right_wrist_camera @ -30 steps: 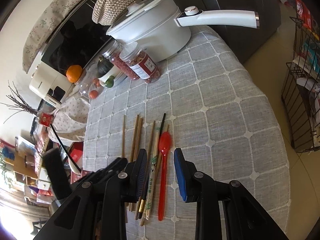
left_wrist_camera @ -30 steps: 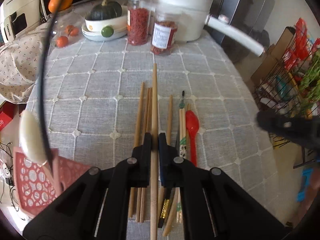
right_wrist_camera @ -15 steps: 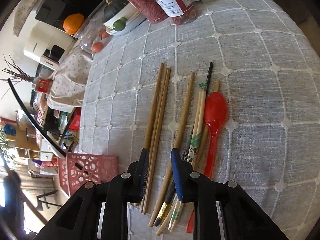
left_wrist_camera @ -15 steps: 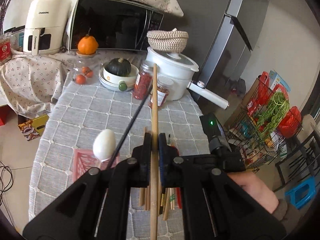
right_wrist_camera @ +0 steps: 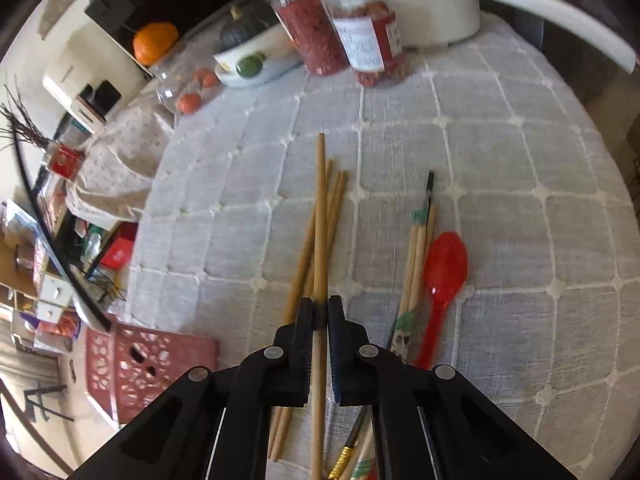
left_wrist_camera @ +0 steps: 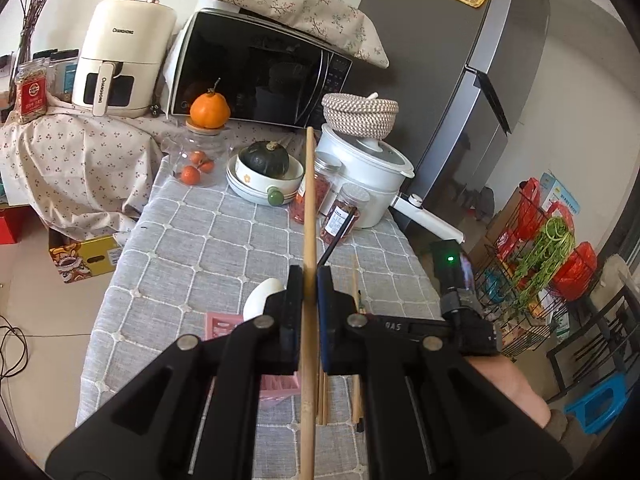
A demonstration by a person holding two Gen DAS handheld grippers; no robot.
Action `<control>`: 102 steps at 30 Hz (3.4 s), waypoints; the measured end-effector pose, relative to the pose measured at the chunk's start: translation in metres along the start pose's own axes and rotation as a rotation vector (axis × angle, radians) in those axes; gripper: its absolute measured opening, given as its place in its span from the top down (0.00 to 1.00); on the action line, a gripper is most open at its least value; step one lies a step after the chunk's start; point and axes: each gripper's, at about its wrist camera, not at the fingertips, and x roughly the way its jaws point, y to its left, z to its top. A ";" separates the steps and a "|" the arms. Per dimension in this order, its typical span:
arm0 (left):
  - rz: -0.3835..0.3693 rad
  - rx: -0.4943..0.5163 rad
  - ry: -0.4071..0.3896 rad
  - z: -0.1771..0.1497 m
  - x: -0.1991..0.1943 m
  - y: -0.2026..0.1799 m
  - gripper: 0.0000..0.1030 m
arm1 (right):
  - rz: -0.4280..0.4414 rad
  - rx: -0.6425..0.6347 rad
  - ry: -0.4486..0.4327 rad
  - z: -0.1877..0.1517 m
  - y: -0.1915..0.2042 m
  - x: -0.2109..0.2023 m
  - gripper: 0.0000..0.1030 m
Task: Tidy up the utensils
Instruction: 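Lift the wooden chopstick with the left tool while the right tool grasps another wooden chopstick, then carry both wooden chopsticks over the pink basket and drop them in with both tools, then return the left tool to the wooden chopsticks and grasp one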
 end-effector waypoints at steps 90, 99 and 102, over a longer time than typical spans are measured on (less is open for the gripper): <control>0.170 -0.301 0.170 0.005 0.016 0.072 0.48 | 0.162 -0.423 -0.529 -0.052 0.140 -0.071 0.80; 0.182 -0.139 0.179 0.001 0.016 0.035 0.48 | 0.145 -0.261 -0.586 -0.029 0.088 -0.130 0.61; 0.159 -0.090 0.191 -0.003 0.018 0.018 0.48 | 0.113 -0.222 -0.597 -0.024 0.068 -0.152 0.52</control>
